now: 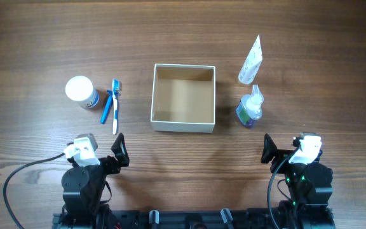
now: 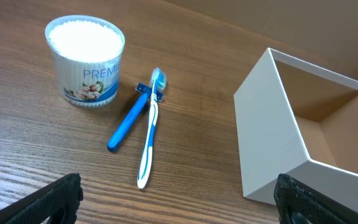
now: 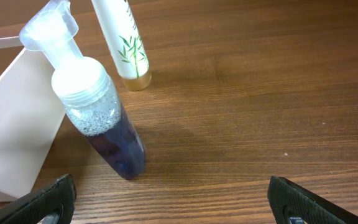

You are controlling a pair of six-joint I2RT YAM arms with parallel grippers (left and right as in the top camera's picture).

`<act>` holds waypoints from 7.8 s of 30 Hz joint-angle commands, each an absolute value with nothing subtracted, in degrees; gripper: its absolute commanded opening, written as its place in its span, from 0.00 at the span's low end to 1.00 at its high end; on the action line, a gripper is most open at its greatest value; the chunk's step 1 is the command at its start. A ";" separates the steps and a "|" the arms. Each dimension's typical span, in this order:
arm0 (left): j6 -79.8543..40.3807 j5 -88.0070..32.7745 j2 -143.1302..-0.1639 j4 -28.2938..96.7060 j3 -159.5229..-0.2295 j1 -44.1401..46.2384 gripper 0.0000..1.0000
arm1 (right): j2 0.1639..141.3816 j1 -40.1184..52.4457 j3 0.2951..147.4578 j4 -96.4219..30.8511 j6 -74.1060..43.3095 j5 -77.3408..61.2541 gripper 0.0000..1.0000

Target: Pack container

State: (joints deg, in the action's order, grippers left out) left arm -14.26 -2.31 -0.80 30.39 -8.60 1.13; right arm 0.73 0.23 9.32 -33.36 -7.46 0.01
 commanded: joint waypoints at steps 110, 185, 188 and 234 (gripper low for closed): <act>-13.93 -2.98 -0.34 30.20 -8.29 1.39 1.00 | 84.36 15.14 98.41 -55.31 -15.00 6.42 0.04; -13.93 -2.98 -0.34 30.17 -8.29 1.39 1.00 | 93.34 13.21 70.96 -57.14 -16.47 1.78 0.74; -13.93 -2.98 -0.34 30.17 -8.29 1.39 1.00 | 93.34 13.21 70.61 -55.72 -16.47 1.83 0.63; -13.93 -2.98 -0.34 30.17 -8.29 1.39 1.00 | 92.51 37.85 84.53 -45.41 -18.06 9.17 0.28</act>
State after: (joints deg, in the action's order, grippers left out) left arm -14.24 -2.33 -0.80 30.39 -8.45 1.13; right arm 88.09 37.95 83.46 -46.26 -19.51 3.68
